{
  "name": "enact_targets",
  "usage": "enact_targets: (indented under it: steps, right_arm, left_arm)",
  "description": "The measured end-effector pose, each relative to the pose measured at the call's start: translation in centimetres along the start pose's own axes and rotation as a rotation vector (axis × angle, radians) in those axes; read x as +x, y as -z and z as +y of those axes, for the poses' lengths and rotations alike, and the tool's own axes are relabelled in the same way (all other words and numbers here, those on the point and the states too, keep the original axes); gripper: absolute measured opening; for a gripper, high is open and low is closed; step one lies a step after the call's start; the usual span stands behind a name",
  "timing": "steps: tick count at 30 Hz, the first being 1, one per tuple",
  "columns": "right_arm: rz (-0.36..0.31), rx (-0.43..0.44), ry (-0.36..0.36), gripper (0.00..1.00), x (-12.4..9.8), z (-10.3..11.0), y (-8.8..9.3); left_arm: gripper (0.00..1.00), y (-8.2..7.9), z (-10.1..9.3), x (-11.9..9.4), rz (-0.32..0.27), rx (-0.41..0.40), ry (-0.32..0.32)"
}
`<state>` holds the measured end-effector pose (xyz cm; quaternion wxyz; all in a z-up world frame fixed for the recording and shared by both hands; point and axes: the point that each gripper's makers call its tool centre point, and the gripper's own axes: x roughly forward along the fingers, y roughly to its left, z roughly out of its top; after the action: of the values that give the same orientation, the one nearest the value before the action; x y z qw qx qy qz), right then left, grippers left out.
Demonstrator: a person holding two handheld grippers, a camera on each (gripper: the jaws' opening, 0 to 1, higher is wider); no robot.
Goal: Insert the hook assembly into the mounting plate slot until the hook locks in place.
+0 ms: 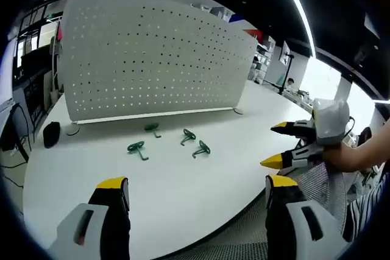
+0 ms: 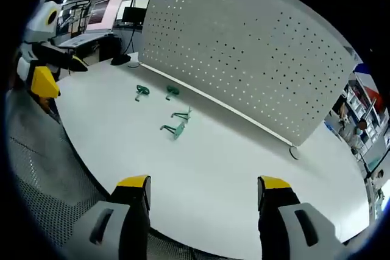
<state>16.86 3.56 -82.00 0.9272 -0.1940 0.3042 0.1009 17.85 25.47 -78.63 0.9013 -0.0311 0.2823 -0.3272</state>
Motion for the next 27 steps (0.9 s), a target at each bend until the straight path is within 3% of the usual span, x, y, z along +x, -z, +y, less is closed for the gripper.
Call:
enact_targets:
  steps: [5, 10, 14, 27]
  right_arm:
    - [-0.02, -0.017, -0.028, 0.69, -0.1, 0.9, -0.4]
    - [-0.017, 0.008, -0.024, 0.69, 0.0, 0.5, -0.4]
    - [0.009, -0.018, -0.058, 0.67, 0.2, 1.6, 0.0]
    - [0.012, -0.006, -0.071, 0.66, 0.2, 1.7, 0.1]
  left_arm:
    - [0.95, 0.4, 0.6, -0.1, 0.015, -0.003, -0.031]
    - [0.95, 0.4, 0.8, -0.1, 0.016, -0.013, -0.045]
    - [0.95, 0.7, 0.8, 0.1, 0.037, -0.009, -0.039]
    - [0.93, 0.8, 0.8, 0.1, 0.045, 0.0, -0.04]
